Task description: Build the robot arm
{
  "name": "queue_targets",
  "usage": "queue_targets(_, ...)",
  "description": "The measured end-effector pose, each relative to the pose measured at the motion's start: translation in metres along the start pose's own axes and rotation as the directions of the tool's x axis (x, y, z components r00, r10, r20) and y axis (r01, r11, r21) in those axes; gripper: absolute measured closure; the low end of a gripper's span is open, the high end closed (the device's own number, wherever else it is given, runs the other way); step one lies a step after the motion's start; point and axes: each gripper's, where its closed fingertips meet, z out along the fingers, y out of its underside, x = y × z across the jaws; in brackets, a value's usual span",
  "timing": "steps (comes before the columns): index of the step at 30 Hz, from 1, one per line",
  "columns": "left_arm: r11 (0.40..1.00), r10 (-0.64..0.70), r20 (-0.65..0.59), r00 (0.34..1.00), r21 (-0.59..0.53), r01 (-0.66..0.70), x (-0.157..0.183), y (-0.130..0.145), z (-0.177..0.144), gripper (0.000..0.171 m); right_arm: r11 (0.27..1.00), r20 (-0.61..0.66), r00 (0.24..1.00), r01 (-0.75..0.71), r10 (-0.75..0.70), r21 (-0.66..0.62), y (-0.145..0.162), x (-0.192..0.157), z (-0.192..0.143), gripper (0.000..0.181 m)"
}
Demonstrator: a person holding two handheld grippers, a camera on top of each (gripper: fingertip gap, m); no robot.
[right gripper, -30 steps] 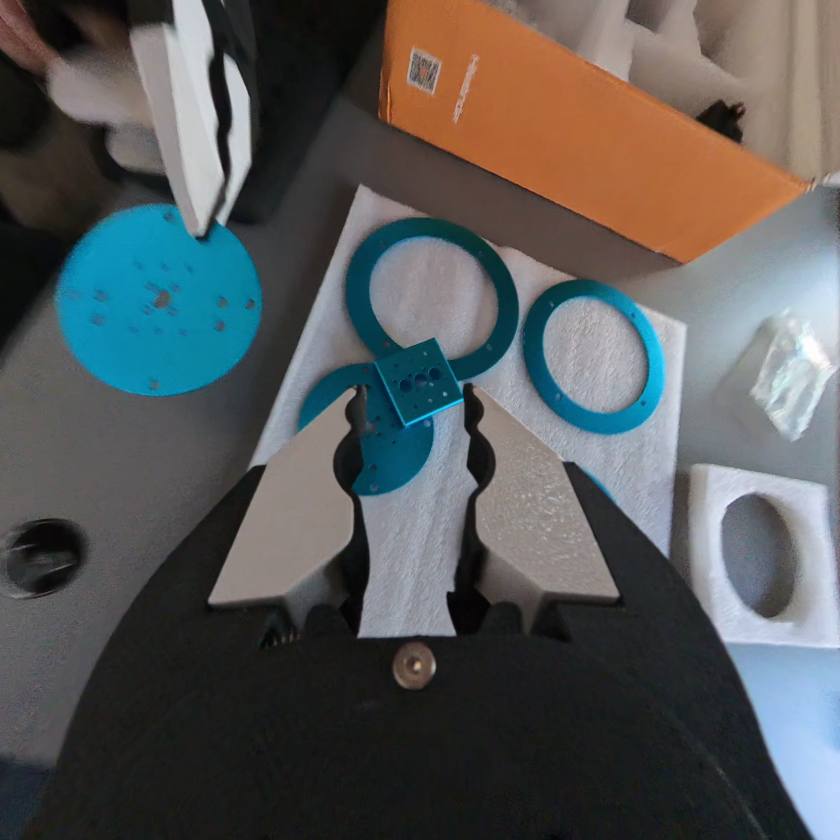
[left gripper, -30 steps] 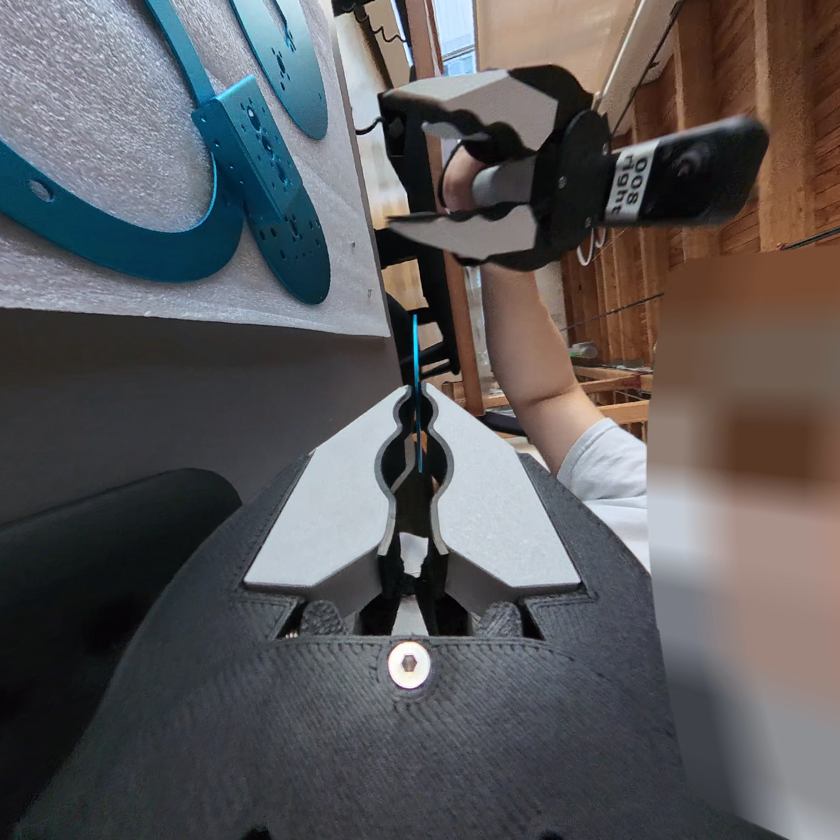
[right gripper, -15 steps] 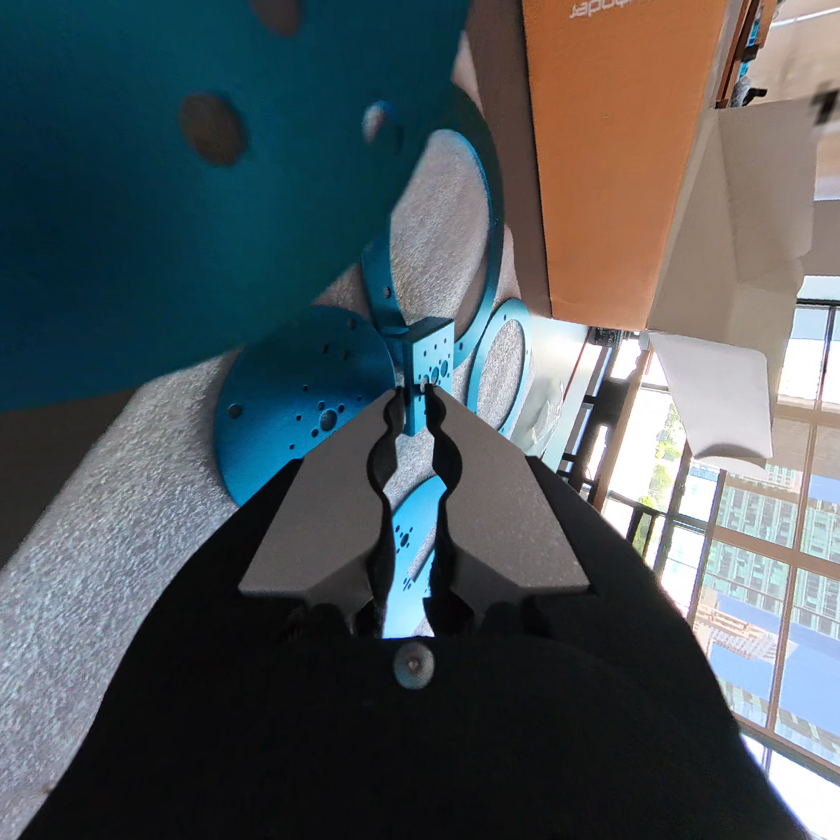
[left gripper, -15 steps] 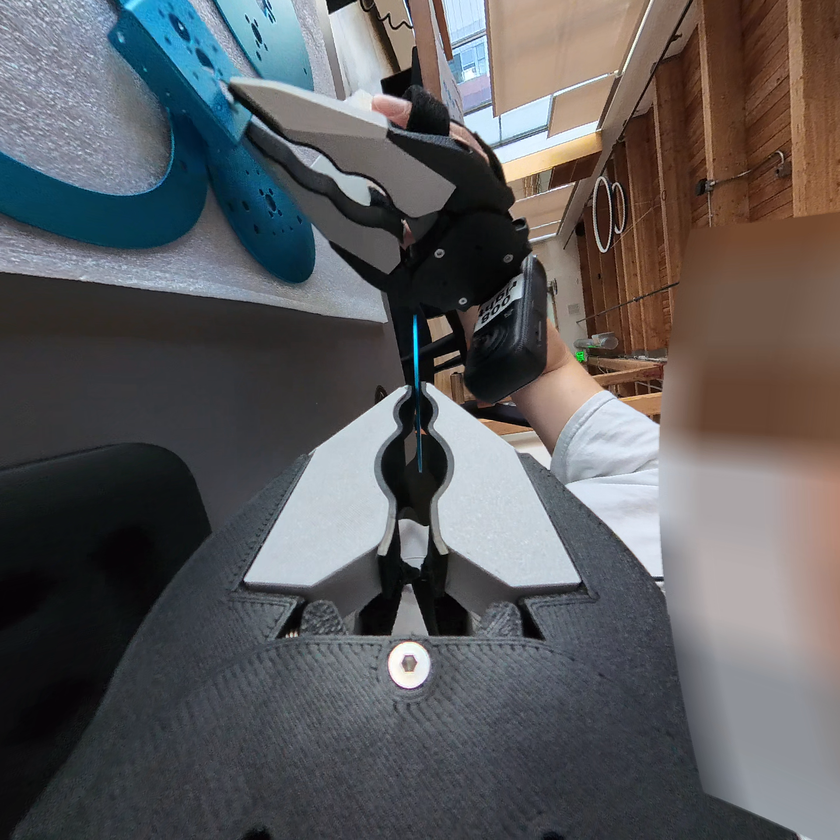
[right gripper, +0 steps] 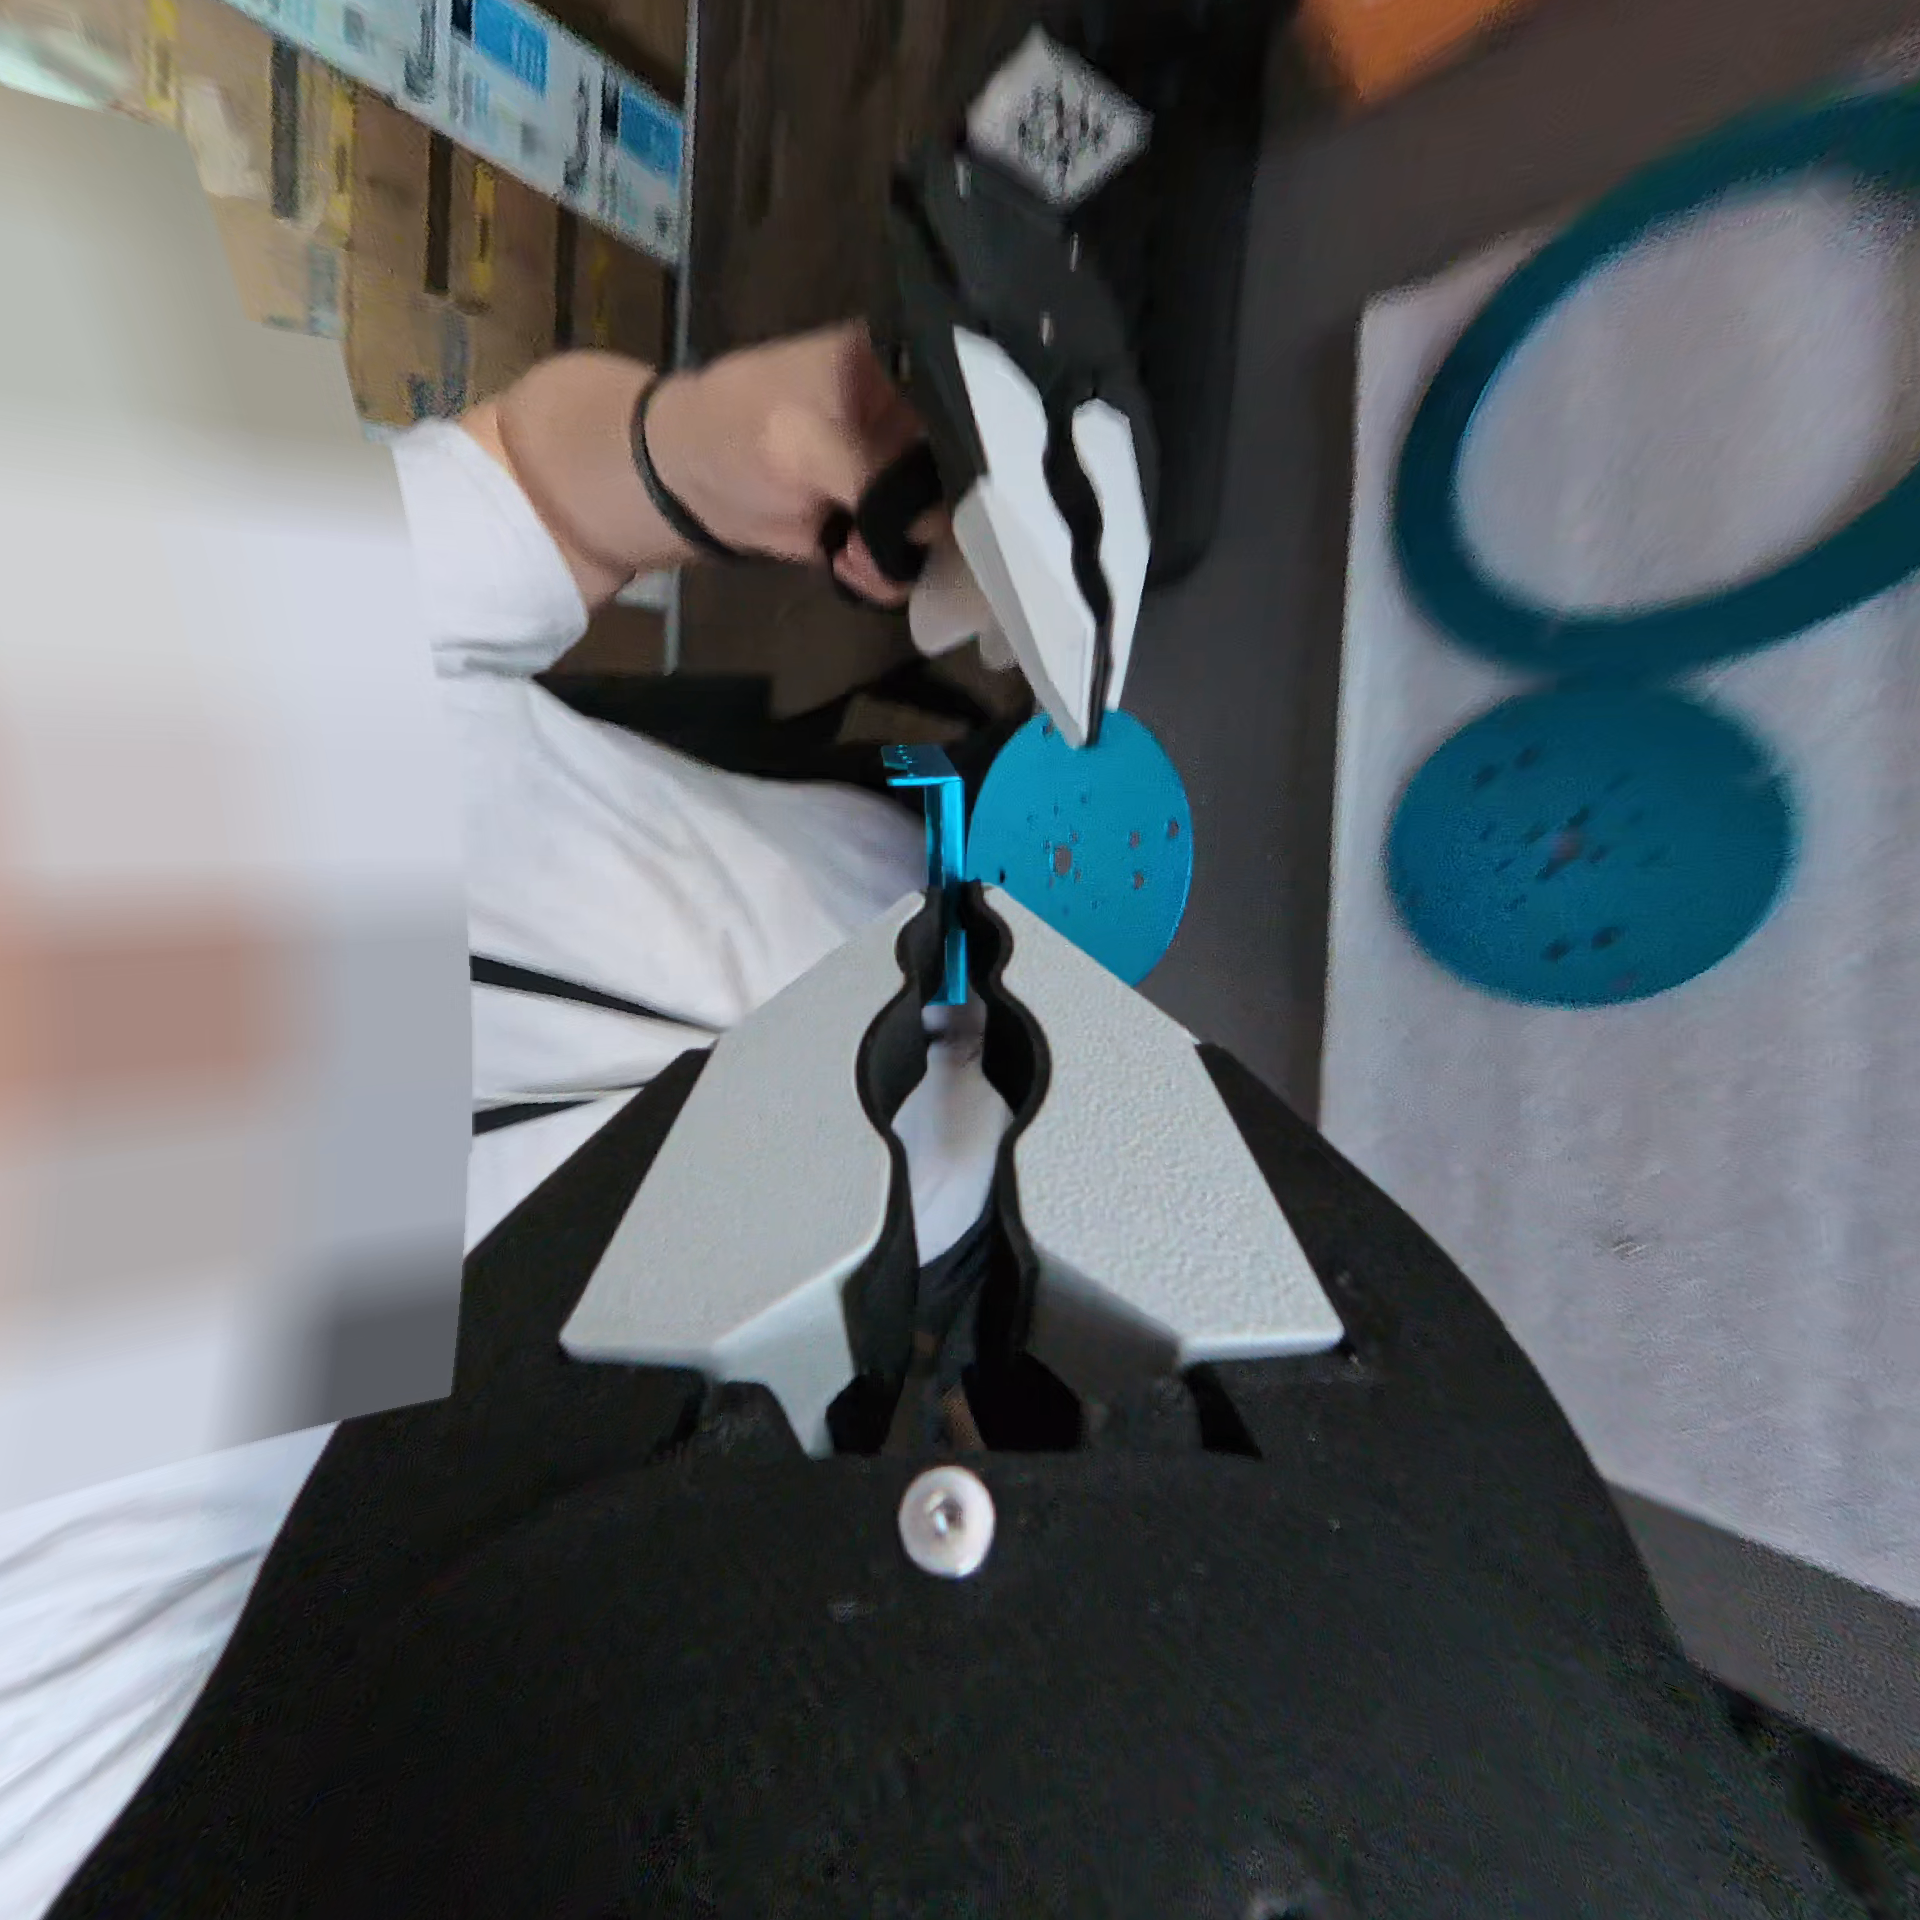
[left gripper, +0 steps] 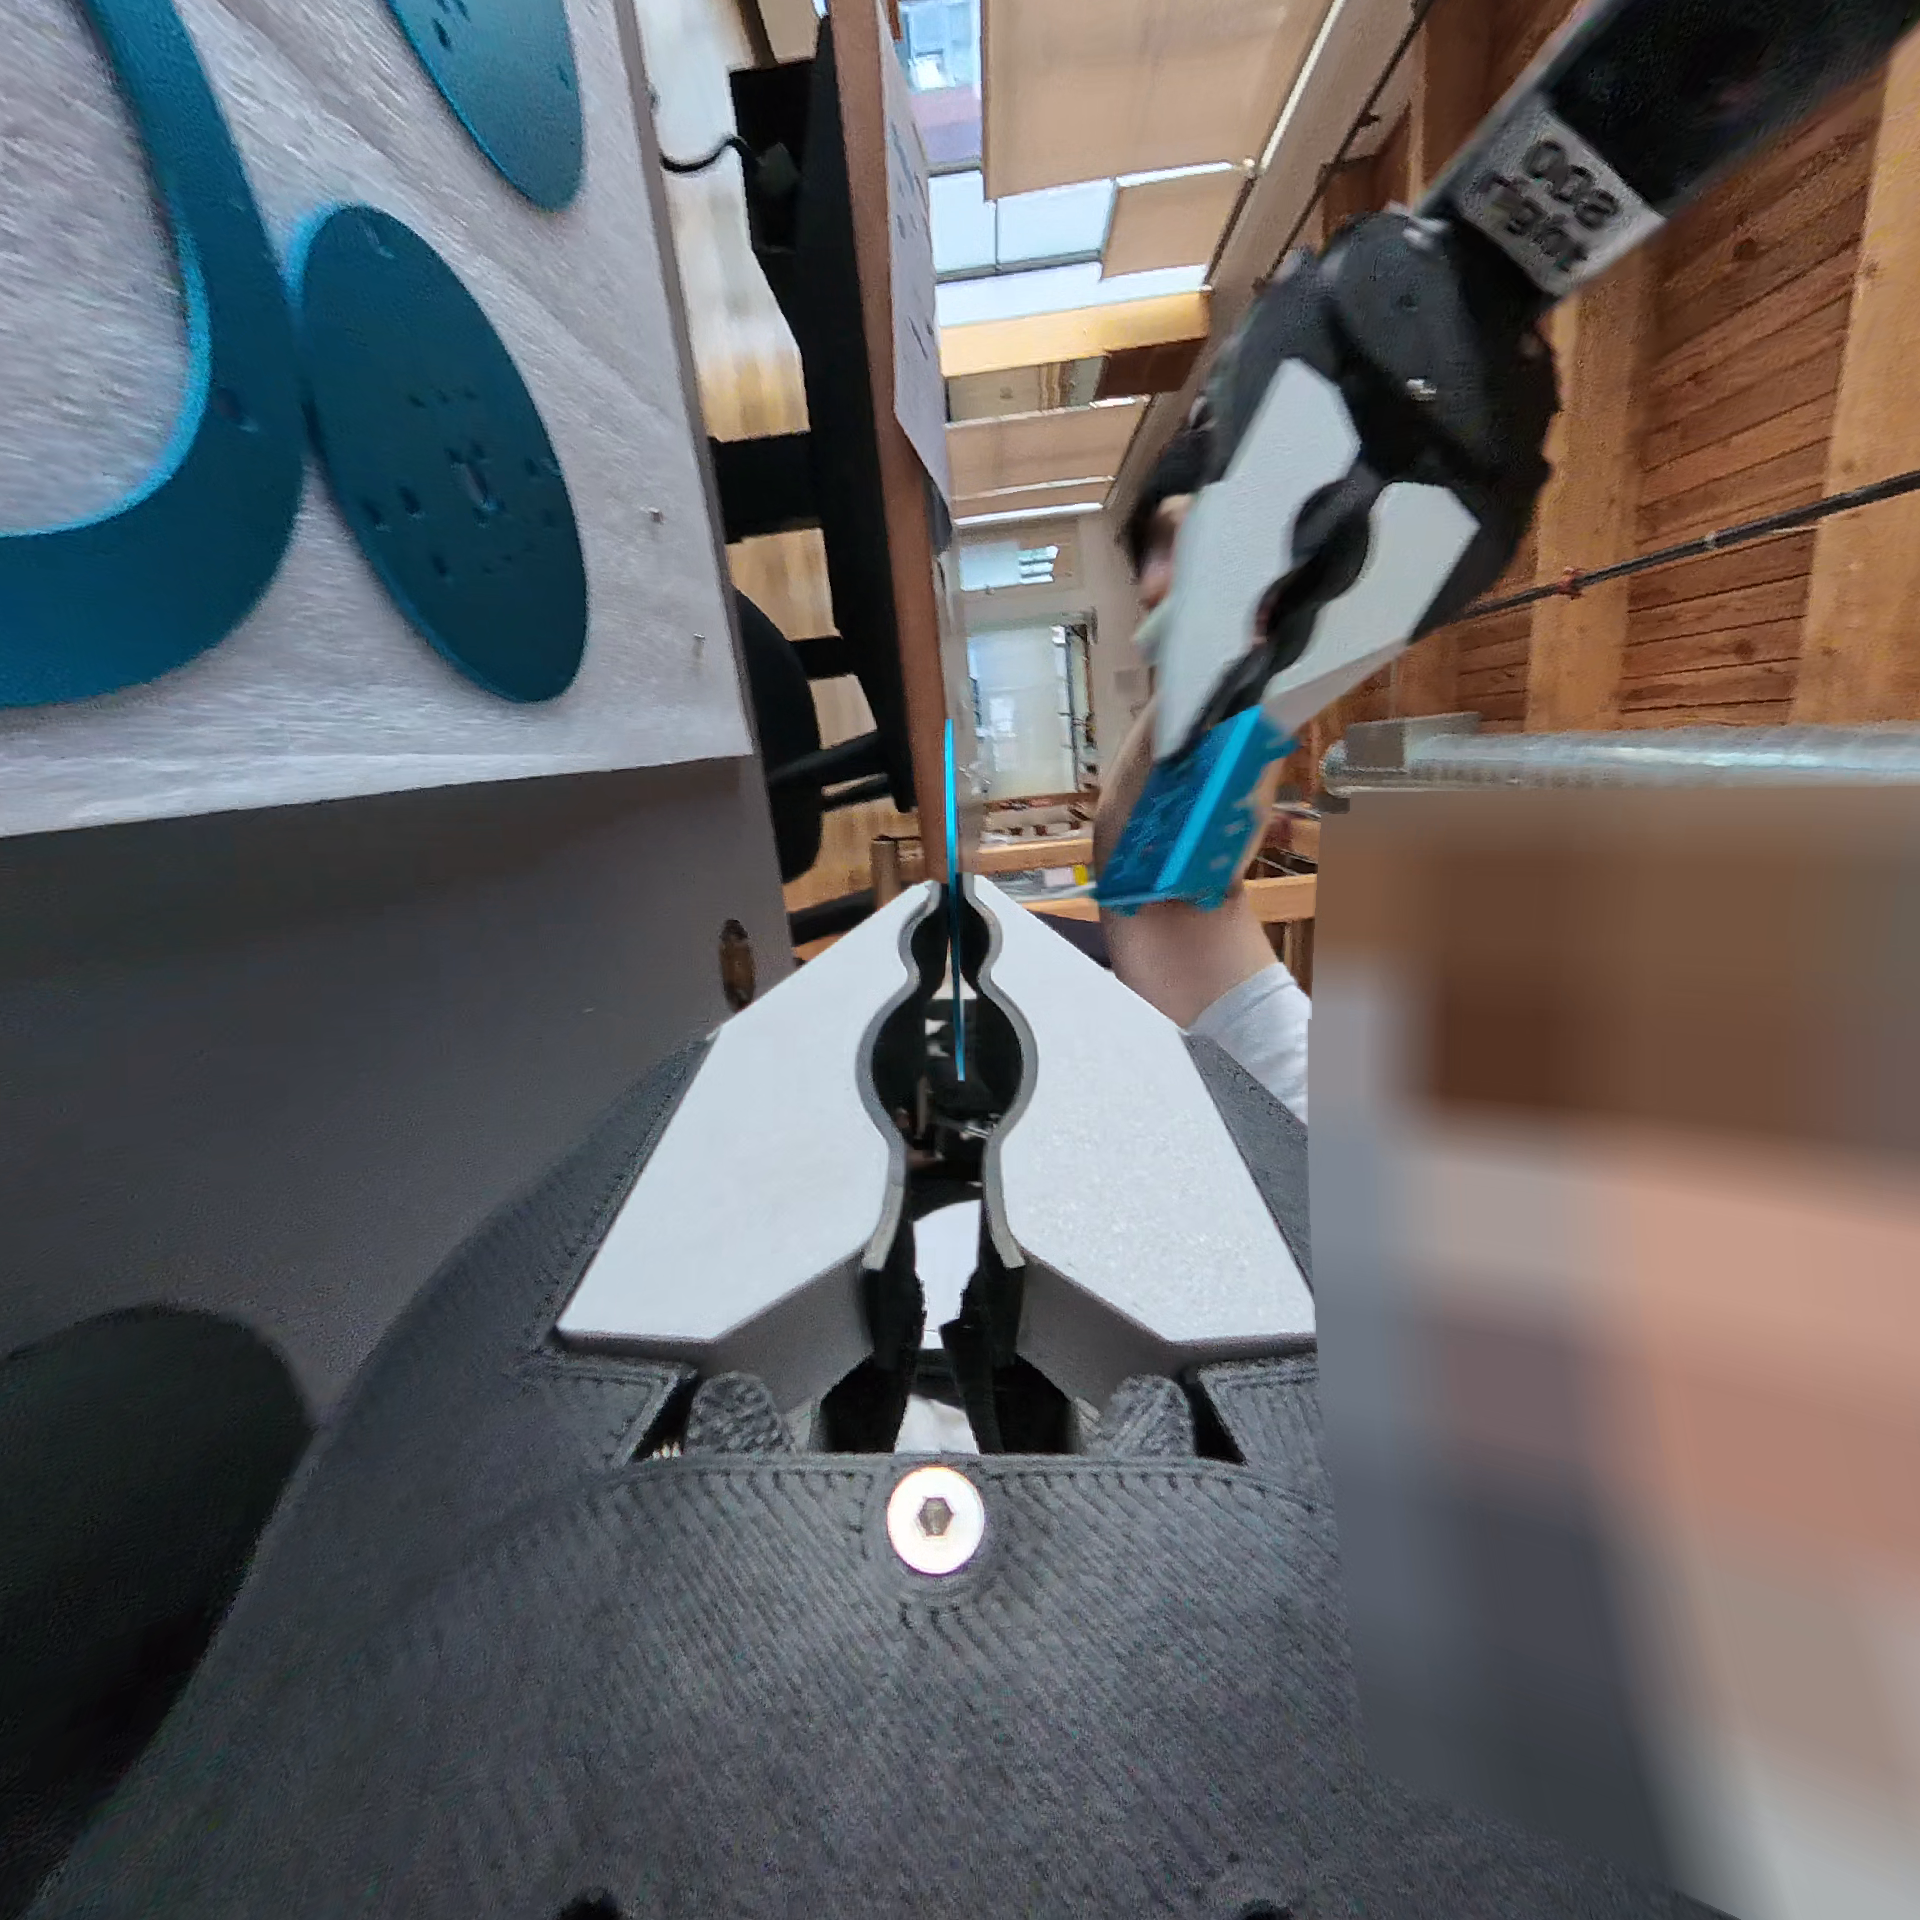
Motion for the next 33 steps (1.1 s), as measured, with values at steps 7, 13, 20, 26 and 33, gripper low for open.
queue_targets(7, 0.991, -0.095, -0.077, 0.993, -0.098, 0.087, 0.023, 0.014, 0.014, 0.171, 0.964, 0.115, 0.967, -0.209, 0.229, -0.162, 0.027, 0.004, 0.029, 0.179)
queue_targets(13, 0.989, -0.084, -0.018, 0.996, -0.121, 0.081, 0.023, 0.02, 0.01, 0.171, 0.977, 0.074, 0.992, -0.09, 0.107, -0.194, 0.027, 0.0, 0.03, 0.162)
queue_targets(20, 0.993, -0.05, -0.02, 0.999, -0.107, 0.048, 0.031, 0.014, 0.006, 0.171, 0.979, -0.203, 0.96, 0.173, -0.193, -0.111, 0.004, 0.007, 0.008, 0.144)
queue_targets(26, 1.0, 0.006, -0.022, 1.0, -0.03, -0.006, 0.038, -0.001, 0.002, 0.171, 0.808, -0.506, 0.84, 0.429, -0.194, 0.403, -0.012, -0.004, -0.013, 0.092)
queue_targets(33, 0.999, -0.002, -0.009, 1.0, -0.033, 0.001, 0.037, -0.003, 0.01, 0.171, 0.63, -0.763, 0.616, 0.676, -0.197, 0.383, 0.007, -0.008, 0.003, 0.11)
